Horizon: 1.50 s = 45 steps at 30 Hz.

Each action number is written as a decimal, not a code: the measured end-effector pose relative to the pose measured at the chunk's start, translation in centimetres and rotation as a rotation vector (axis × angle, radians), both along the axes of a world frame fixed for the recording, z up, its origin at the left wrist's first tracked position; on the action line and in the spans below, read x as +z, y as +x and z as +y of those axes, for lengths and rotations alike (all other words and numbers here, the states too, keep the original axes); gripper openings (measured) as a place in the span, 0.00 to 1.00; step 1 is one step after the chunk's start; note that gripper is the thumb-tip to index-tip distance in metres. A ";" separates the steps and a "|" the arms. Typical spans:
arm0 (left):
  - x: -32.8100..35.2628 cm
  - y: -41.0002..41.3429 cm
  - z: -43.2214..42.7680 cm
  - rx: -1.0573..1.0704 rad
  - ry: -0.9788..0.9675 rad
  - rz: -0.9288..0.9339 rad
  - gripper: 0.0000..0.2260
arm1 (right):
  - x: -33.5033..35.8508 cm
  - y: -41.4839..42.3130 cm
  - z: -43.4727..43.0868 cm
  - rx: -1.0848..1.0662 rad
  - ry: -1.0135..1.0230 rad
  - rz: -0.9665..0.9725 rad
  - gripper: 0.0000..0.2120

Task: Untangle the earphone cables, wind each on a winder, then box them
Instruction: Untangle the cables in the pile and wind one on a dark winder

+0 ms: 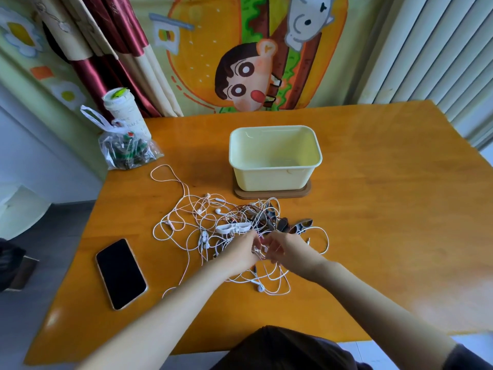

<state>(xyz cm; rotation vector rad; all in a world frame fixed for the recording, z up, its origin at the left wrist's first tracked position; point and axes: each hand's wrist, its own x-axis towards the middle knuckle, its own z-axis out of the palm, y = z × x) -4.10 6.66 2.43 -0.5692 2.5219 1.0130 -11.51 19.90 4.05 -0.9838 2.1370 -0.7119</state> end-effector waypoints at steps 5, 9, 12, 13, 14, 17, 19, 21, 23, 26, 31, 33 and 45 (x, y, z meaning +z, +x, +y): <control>-0.9 0.2 0.1 -0.003 0.000 0.021 0.08 | -0.4 -0.2 0.8 0.038 0.034 -0.226 0.07; -1.2 -0.1 0.7 0.000 0.031 0.038 0.06 | -0.6 -1.0 0.3 0.025 0.062 -0.223 0.07; -1.6 0.0 0.2 0.003 0.059 0.034 0.04 | -2.1 -3.4 0.8 -0.053 0.265 0.069 0.09; -1.8 0.2 -0.1 0.008 0.066 0.026 0.04 | -2.7 -4.3 1.2 -0.118 0.351 0.178 0.11; -1.9 0.4 -0.4 0.009 0.064 0.018 0.04 | -3.1 -5.2 1.6 -0.190 0.403 0.259 0.12; -2.3 0.5 -0.7 -0.003 0.031 -0.004 0.05 | -4.4 -7.5 1.9 -0.224 0.341 0.398 0.16; -2.4 0.2 -0.6 -0.014 0.023 -0.011 0.07 | -5.6 -8.4 1.5 -0.139 0.330 0.421 0.21; -2.4 -0.1 -0.5 -0.036 0.021 -0.029 0.09 | -6.7 -8.7 1.1 -0.076 0.406 0.369 0.21; -2.3 -0.3 -0.7 -0.097 0.006 -0.074 0.12 | -7.6 -8.5 1.1 -0.057 0.500 0.340 0.19; -1.8 -0.3 -1.2 -0.257 -0.102 -0.148 0.13 | -7.7 -8.2 1.4 -0.076 0.597 0.377 0.15; -1.0 -0.5 -1.8 -0.242 -0.241 -0.053 0.10 | -7.0 -8.5 1.9 -0.245 0.607 0.344 0.18; -0.7 -0.8 -1.7 -0.175 -0.209 -0.010 0.11 | -6.1 -8.6 2.1 -0.398 0.464 0.365 0.15; 1.0 -2.3 -0.2 0.183 0.416 -0.081 0.28 | -0.4 -1.6 -2.3 -0.427 -0.075 -0.037 0.13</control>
